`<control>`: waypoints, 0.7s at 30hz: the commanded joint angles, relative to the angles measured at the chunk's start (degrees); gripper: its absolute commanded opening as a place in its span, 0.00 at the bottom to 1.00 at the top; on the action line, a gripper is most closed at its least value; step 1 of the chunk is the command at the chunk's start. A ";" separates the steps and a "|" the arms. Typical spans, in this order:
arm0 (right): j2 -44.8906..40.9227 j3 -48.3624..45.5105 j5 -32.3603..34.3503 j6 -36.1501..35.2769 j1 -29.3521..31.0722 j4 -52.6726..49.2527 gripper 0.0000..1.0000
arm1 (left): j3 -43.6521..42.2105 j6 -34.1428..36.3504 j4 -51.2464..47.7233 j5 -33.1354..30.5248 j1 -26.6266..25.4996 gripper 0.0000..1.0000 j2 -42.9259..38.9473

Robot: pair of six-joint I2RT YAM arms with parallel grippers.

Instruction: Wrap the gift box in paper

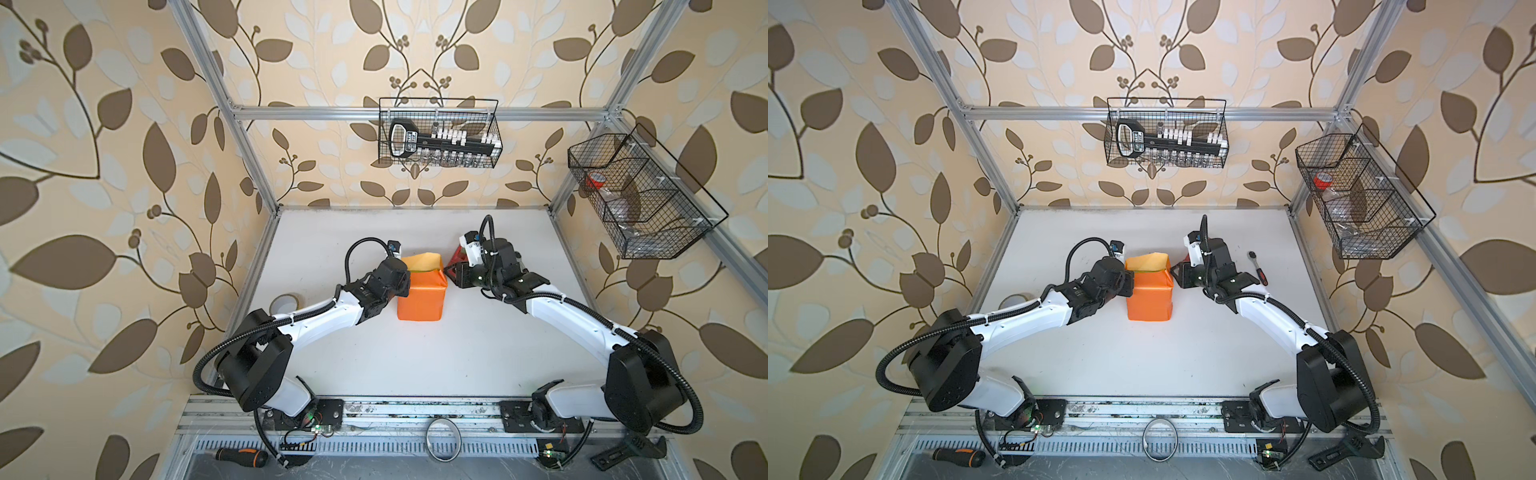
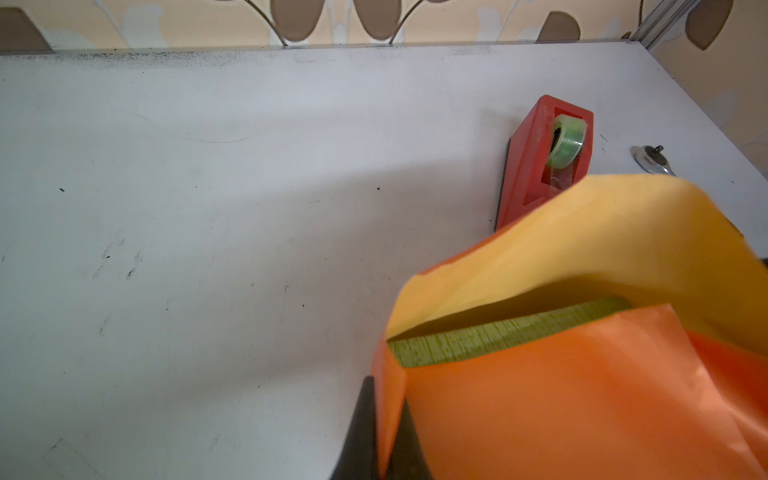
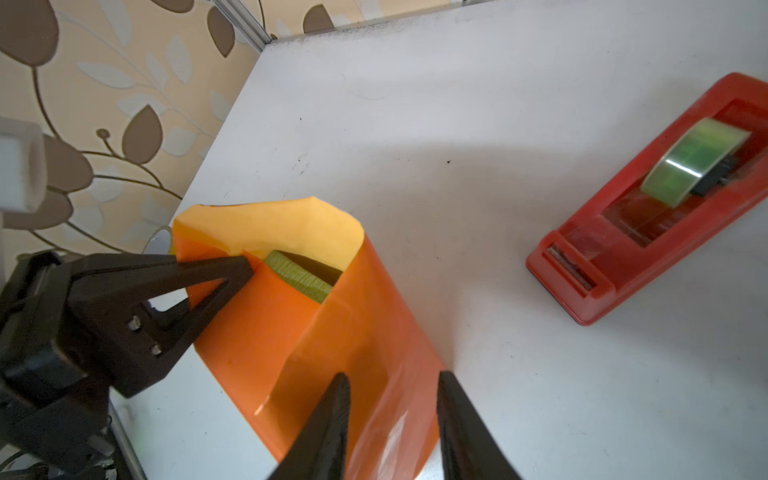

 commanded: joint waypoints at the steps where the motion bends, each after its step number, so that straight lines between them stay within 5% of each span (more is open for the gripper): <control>1: 0.79 -0.69 0.33 0.02 1.27 1.52 0.39 | 0.22 0.57 0.32 -1.34 -0.58 0.00 -1.11; 21: 7.90 0.60 4.10 -0.18 1.66 3.98 0.50 | -1.01 0.72 1.46 -0.54 -0.59 0.00 -1.79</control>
